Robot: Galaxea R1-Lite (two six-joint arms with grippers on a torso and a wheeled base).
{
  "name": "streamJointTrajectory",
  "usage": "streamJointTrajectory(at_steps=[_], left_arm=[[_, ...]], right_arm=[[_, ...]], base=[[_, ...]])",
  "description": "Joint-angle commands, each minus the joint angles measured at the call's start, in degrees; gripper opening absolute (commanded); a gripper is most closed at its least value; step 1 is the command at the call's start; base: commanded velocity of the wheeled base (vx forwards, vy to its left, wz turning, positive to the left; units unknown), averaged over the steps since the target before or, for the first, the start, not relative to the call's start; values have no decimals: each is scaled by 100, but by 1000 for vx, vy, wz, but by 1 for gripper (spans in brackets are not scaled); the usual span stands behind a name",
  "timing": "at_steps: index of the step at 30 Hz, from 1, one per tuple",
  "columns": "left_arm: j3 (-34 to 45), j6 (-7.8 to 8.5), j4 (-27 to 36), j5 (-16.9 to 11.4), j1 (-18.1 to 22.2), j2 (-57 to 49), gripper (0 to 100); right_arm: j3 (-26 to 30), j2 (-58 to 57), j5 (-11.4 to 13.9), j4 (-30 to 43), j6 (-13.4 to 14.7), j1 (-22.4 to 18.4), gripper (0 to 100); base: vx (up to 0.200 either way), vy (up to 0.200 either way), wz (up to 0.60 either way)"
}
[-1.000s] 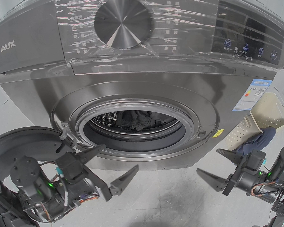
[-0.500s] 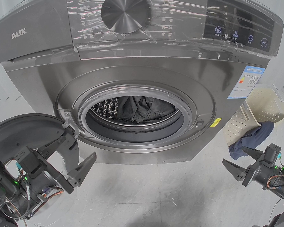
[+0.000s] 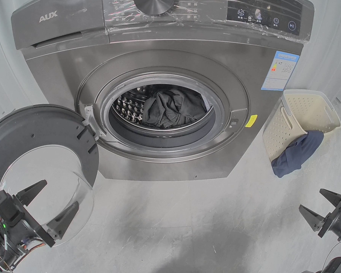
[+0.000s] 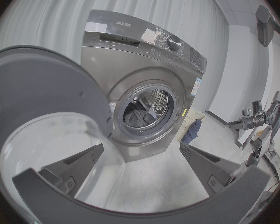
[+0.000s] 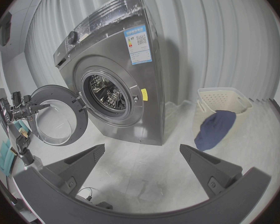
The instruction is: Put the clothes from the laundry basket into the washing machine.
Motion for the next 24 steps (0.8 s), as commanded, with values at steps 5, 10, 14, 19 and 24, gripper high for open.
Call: streamJointTrajectory(at_steps=[5, 10, 14, 19, 24], left_arm=[[99, -39, 2893, -27, 1335, -3667, 100], [72, -39, 4449, -264, 2082, -4862, 100], [99, 23, 4581, -677, 2583, -5108, 100], [72, 49, 5301, -844, 3286, -5433, 100], [99, 269, 5504, -642, 3251, -5416, 100]], right_arm=[[28, -3280, 27, 2107, -100, -1219, 100], [28, -4537, 36, 3434, -109, -1711, 100], [90, -4897, 88, 3768, -284, -1948, 100], [99, -4897, 80, 3786, -311, -1966, 100], [99, -4897, 97, 3786, -390, -1948, 100]], base=[[0, 0, 0], [0, -160, 0], [0, -200, 0], [0, -160, 0], [0, 0, 0]])
